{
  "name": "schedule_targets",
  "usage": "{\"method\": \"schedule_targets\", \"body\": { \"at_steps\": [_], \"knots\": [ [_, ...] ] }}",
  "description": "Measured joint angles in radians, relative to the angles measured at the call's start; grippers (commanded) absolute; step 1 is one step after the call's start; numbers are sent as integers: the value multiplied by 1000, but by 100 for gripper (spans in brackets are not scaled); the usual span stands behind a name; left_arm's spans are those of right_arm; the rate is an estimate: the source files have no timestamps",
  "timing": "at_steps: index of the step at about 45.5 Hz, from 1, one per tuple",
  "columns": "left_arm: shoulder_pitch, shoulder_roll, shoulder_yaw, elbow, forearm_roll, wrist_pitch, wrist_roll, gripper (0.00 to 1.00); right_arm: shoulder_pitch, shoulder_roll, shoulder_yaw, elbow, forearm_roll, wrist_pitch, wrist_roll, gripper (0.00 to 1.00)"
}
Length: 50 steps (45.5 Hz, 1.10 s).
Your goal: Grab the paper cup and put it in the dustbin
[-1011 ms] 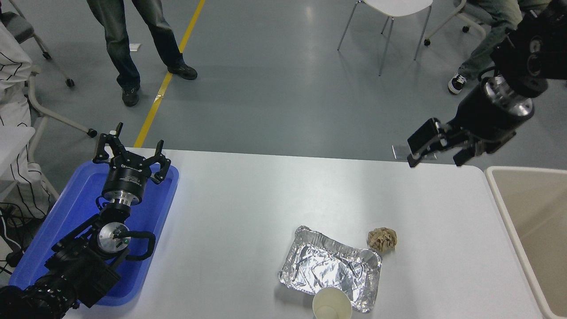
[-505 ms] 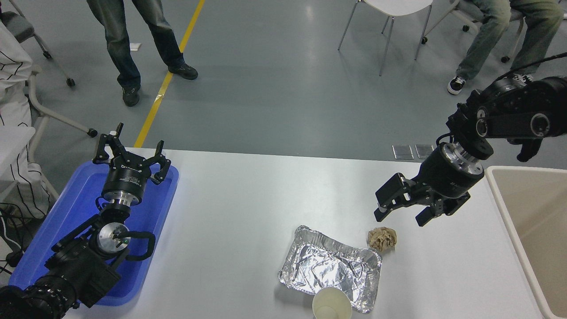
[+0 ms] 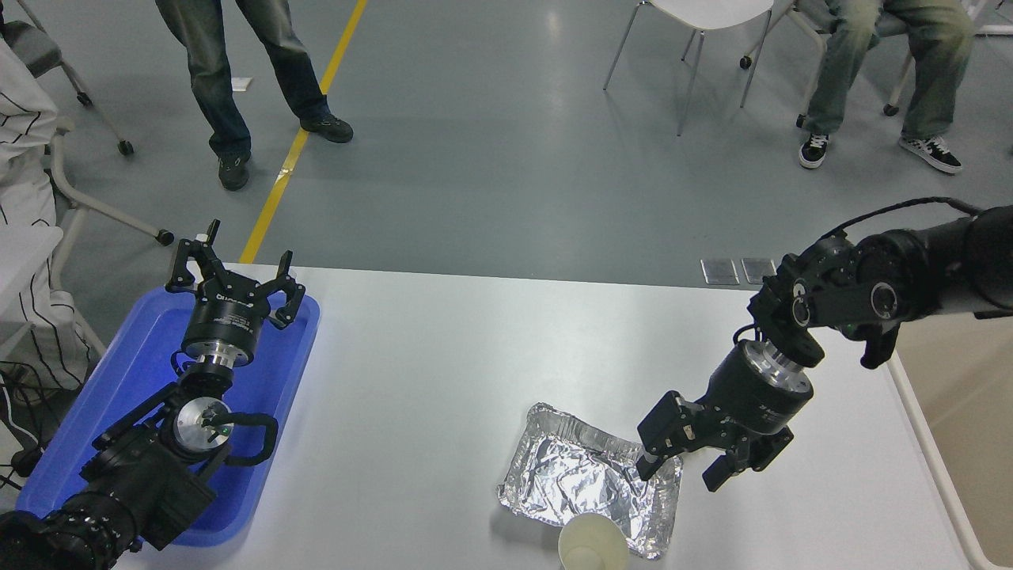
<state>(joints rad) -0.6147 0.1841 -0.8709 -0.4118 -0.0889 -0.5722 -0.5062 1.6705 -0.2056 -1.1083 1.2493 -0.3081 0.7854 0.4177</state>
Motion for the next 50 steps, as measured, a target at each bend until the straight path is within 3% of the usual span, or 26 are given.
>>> {"method": "schedule_targets", "body": {
  "at_steps": [50],
  "knots": [
    [1, 0, 0, -1, 0, 0, 0, 100, -101, 27, 45, -13, 91, -70, -3, 71]
  ]
}}
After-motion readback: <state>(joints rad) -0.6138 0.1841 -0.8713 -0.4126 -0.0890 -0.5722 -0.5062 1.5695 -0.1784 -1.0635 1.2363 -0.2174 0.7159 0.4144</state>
